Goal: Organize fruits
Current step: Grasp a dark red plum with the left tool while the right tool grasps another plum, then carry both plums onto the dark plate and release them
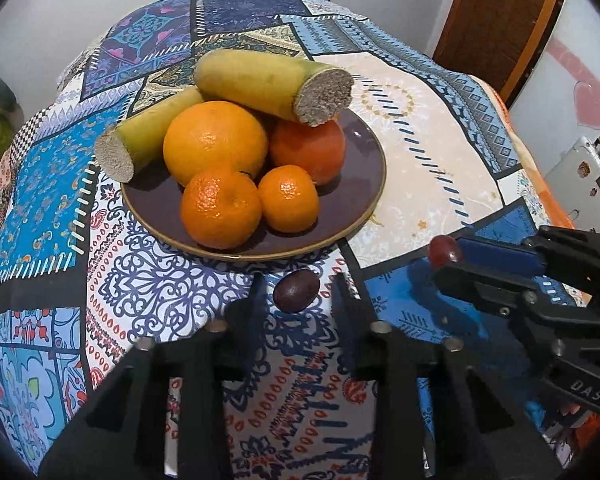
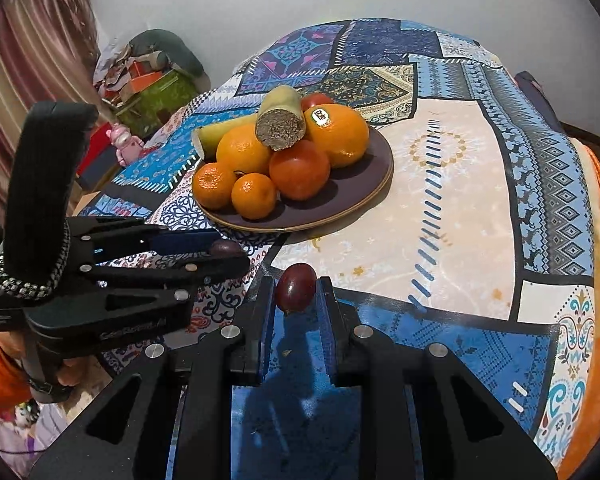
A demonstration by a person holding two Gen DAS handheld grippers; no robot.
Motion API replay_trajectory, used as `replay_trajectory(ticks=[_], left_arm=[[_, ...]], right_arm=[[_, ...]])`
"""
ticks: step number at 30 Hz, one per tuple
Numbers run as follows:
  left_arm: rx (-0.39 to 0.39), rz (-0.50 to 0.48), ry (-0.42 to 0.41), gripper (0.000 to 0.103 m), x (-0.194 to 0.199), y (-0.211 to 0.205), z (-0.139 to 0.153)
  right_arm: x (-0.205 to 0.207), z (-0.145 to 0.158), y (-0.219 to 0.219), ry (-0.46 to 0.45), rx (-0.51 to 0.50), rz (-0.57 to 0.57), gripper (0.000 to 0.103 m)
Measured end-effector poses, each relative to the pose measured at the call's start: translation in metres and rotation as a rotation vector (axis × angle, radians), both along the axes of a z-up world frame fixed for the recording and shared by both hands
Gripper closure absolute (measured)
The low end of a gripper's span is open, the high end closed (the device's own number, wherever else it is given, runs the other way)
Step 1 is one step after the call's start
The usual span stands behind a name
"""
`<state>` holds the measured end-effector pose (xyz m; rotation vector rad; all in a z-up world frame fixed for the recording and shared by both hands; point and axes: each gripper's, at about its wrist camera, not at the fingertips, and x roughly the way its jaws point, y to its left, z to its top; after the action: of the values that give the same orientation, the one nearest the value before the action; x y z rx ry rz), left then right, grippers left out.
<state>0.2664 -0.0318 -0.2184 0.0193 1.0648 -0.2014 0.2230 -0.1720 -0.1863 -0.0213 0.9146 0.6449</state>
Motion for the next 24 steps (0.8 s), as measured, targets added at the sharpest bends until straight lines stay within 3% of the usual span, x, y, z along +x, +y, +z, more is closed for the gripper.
replay_trajectory(ticks=[9, 18, 24], left_arm=[[-0.052, 0.029, -0.022, 0.082, -0.012, 0.02, 0.015], [-0.04, 0.088, -0.107, 0.082, -0.02, 0.054, 0.049], [-0.037, 0.126, -0.133, 0.082, -0.006, 0.068, 0.056]], right_arm=[[0.006, 0.006, -0.002, -0.014, 0.007, -0.012, 0.084], [0.017, 0.016, 0.007, -0.047, 0.015, -0.016, 0.084], [0.025, 0.023, 0.018, -0.073, 0.008, -0.004, 0.084]])
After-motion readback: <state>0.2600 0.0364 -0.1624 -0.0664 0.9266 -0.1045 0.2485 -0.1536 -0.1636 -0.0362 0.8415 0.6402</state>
